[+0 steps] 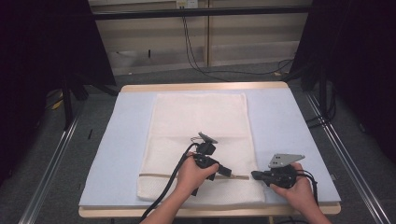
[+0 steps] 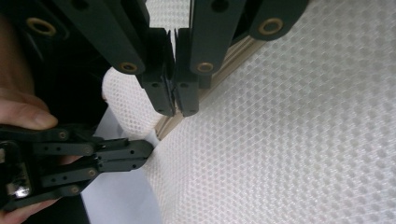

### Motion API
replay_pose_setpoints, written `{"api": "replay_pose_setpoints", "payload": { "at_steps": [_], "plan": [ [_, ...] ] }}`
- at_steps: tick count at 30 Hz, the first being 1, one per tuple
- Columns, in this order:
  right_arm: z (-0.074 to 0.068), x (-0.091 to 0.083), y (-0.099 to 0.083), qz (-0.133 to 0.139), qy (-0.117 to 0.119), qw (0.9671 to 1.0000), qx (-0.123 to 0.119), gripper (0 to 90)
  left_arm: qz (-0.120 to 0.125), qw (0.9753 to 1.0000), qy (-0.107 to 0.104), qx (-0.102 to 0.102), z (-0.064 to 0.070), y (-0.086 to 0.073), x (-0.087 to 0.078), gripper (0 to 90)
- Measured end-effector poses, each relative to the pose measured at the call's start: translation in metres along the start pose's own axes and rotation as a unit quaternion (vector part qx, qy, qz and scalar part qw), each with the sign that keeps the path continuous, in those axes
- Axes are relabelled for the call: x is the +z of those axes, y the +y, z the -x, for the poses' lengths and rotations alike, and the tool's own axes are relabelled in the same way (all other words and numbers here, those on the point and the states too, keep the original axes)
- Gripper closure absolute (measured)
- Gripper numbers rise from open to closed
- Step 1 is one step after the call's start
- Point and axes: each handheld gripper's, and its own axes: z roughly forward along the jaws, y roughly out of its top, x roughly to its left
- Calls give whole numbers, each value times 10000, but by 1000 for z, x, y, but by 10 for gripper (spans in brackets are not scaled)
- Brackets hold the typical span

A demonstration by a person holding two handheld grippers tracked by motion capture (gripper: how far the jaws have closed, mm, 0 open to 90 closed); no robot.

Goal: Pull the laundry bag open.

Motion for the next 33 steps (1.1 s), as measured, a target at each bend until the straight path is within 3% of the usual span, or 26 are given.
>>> {"api": "replay_pose_setpoints", "payload": {
  "at_steps": [16, 22, 33],
  "plan": [
    [0, 0, 0, -3, -11, 10000, -13, 900, -20, 10000, 48, -33, -6, -1, -10, 876],
    [0, 0, 0, 2, -6, 10000, 13, 900, -48, 9999, -23, -112, -9, -1, -12, 877],
    [0, 0, 0, 11, -1, 10000, 16, 900, -39, 10000, -32, -31, -16, -4, -23, 877]
  ]
}}
